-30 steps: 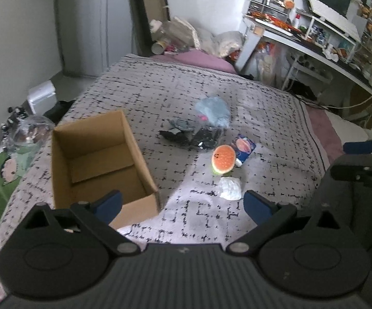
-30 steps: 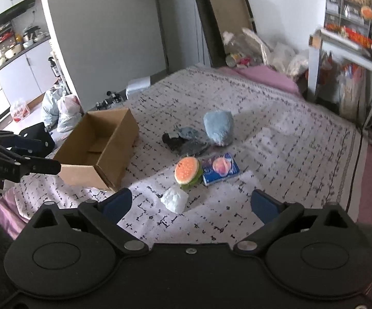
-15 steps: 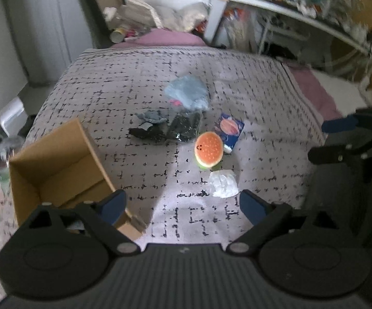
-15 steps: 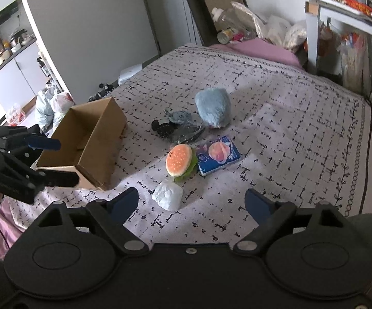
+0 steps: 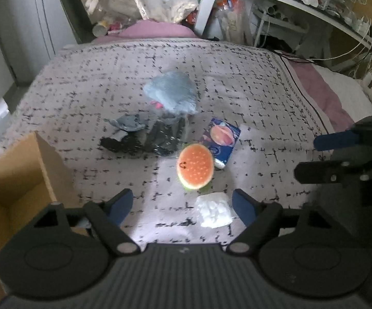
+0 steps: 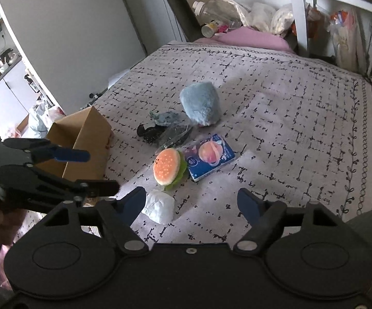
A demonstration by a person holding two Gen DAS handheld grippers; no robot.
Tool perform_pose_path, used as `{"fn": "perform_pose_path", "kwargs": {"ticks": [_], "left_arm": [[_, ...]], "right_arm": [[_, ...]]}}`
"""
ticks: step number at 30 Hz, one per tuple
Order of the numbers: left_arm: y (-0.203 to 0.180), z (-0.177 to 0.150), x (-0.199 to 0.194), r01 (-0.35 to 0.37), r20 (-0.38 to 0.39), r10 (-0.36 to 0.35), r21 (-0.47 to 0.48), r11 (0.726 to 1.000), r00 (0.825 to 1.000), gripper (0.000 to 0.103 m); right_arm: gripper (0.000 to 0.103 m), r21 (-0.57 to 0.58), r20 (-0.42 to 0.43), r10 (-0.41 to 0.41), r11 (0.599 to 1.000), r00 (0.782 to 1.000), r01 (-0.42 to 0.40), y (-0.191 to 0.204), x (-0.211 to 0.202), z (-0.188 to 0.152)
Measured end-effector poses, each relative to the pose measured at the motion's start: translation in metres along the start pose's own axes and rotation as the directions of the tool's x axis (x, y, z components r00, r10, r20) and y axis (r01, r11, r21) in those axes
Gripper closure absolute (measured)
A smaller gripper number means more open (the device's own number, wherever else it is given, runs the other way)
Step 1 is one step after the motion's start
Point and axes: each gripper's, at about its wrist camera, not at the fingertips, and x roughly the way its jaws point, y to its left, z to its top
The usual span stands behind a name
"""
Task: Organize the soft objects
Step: 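Reach the left tool to the white cloth while the right tool approaches the plush burger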
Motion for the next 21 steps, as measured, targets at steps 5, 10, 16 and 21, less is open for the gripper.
{"fn": "perform_pose_path", "kwargs": {"ticks": [5, 10, 16, 21], "left_arm": [[-0.006, 0.0, 0.02, 0.029, -0.038, -0.03, -0.015, 0.999, 0.999, 0.026], [-0.014, -0.003, 0.038, 0.05, -0.062, -0.051, -0.018, 0.999, 0.997, 0.029], [-0.024, -0.009, 0.061, 0.086, -0.096, -0.089, -0.032, 0.996, 0.991, 0.037], [-0.027, -0.012, 0.072, 0.106, -0.115, -0.111, -0.041, 0.993, 0.987, 0.037]], "right_arm": [[0.03, 0.021, 0.001, 0.027, 0.999, 1.0, -0.027, -0.003, 0.012, 0.001], [0.03, 0.044, -0.009, 0.021, 0.999, 1.0, -0.021, -0.009, 0.027, 0.0], [0.037, 0.085, -0.034, 0.018, 0.996, 0.999, -0.015, -0.023, 0.042, -0.005], [0.04, 0.109, -0.057, 0.029, 0.994, 0.998, -0.023, -0.033, 0.052, -0.013]]}}
